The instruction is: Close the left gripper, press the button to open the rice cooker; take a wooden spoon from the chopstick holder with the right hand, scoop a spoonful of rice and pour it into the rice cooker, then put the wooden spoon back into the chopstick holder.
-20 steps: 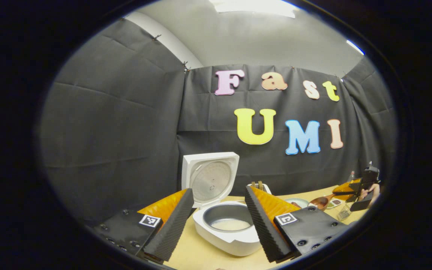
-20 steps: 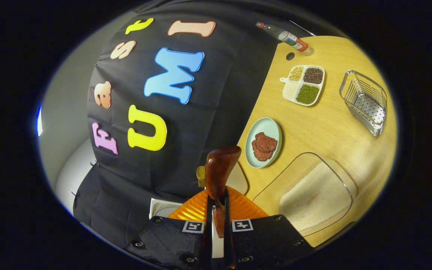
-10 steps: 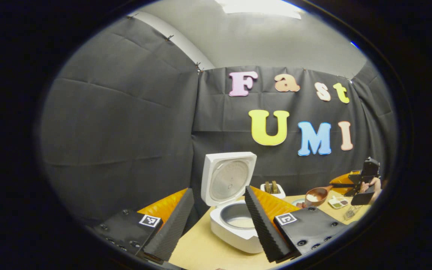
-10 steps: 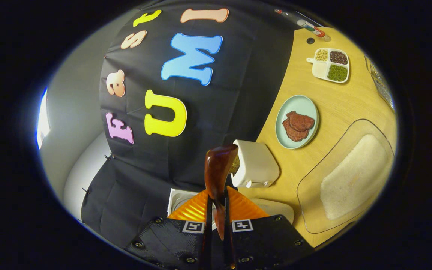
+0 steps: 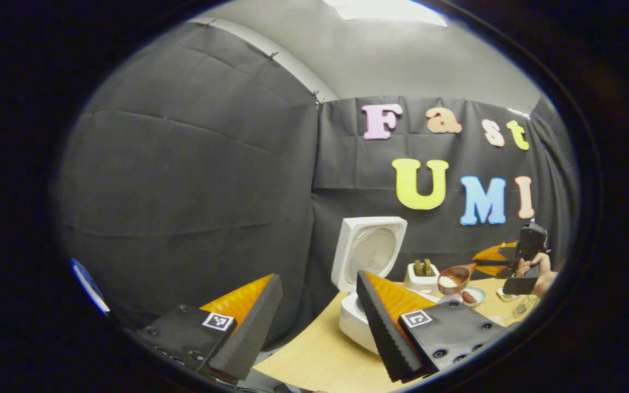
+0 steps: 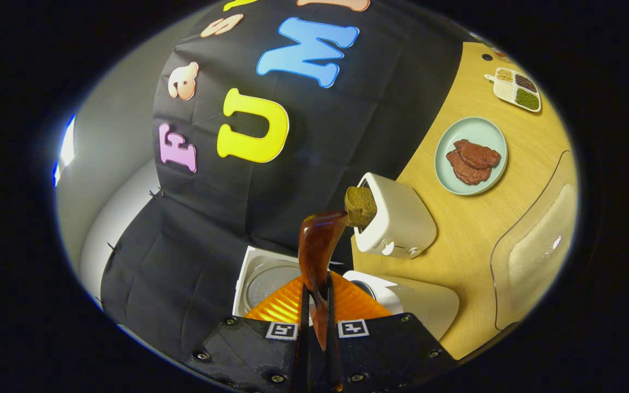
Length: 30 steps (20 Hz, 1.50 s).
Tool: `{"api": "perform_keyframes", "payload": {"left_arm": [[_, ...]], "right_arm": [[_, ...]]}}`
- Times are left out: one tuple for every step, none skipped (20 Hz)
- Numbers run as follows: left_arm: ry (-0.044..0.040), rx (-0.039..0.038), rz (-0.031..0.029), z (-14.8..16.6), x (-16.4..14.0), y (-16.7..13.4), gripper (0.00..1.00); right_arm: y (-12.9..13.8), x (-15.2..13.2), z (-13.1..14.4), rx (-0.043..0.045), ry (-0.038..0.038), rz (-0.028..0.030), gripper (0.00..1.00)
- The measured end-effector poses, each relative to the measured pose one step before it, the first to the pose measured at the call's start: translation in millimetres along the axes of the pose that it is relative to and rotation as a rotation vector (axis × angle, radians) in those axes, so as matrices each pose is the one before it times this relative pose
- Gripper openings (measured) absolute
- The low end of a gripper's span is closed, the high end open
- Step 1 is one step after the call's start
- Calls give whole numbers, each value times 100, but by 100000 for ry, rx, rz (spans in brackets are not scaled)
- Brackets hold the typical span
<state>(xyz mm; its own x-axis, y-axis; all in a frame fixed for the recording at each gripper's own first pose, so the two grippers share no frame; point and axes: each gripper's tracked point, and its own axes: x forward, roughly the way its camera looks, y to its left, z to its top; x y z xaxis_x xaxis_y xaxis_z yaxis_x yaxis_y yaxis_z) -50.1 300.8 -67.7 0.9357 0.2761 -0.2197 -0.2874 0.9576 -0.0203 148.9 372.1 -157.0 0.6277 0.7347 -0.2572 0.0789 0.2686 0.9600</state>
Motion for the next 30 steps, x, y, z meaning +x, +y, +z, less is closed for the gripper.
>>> {"api": "perform_keyframes", "payload": {"left_arm": [[181,-36,1894,-118,-410,869,99],[146,13,1789,-110,-326,805,95],[331,-49,1753,-226,-368,840,99],[313,-176,1783,-59,-366,846,99],[324,-148,1837,-95,-505,892,92],[292,-174,1706,-89,-188,733,99],[310,-158,1561,-81,-359,615,95],[205,22,1378,-62,-161,541,96],[222,186,1365,-112,-543,628,97],[173,204,1106,-95,-242,455,97],[226,212,1101,-107,-209,475,98],[187,184,969,-60,-176,416,99],[161,151,932,-157,-107,395,99],[238,65,791,-57,-80,302,99],[362,-32,741,-219,-221,364,99],[270,-95,661,-70,-118,310,99],[294,-166,684,-41,-177,307,99],[166,-315,561,-9,-117,234,99],[141,-270,596,-159,-51,218,99],[-66,-148,603,-31,-31,185,99],[-144,-133,485,-126,176,108,99],[41,-150,459,-109,113,125,99],[266,-210,487,-292,6,173,99],[372,-302,436,-85,54,173,99],[255,-436,262,-183,-173,217,99],[96,-356,54,36,-109,13,99],[5,-25,47,-86,-15,22,99],[-28,180,21,-118,36,37,99],[-19,136,60,-25,-26,-17,99],[-37,-109,-73,56,-8,28,99]], "right_arm": [[72,821,-602,-2231,1017,-436,12],[368,750,-647,-2167,1032,-347,12],[352,814,-588,-1947,1045,-198,12],[269,716,-577,-1740,754,-251,12],[201,723,-539,-1569,601,-250,12],[302,727,-533,-1551,610,-297,12],[122,814,-401,-1565,673,-445,12],[92,668,-481,-1763,574,-776,12],[-9,707,-384,-1591,520,-995,12],[66,720,-413,-2008,280,-1131,12],[-39,602,-195,-3081,233,-1280,12],[91,428,-313,-3324,320,-1539,12],[49,488,-156,-3660,197,-1168,12],[35,596,-256,-3774,250,-1210,12],[104,531,-226,-3584,460,-947,12],[323,373,-353,-3353,407,-768,12],[167,431,-216,-3432,363,-940,12],[131,371,-341,-3517,659,-1029,12],[301,305,-83,-4235,525,-1190,12],[192,151,-146,-4803,359,-1388,12],[166,111,-192,-5127,216,-1254,12],[249,215,-385,-5448,-37,-1223,12],[265,62,-100,-5575,-217,-1120,12],[474,32,-101,-5607,-175,-846,12],[262,-53,-79,-5930,-218,-727,12],[234,84,-111,-6118,-321,-370,12],[207,35,-71,-6369,-593,-469,12],[404,-123,155,-6176,-603,-561,12],[214,-131,161,-5735,-869,-853,12],[196,-157,229,-5082,-996,-631,12]]}}
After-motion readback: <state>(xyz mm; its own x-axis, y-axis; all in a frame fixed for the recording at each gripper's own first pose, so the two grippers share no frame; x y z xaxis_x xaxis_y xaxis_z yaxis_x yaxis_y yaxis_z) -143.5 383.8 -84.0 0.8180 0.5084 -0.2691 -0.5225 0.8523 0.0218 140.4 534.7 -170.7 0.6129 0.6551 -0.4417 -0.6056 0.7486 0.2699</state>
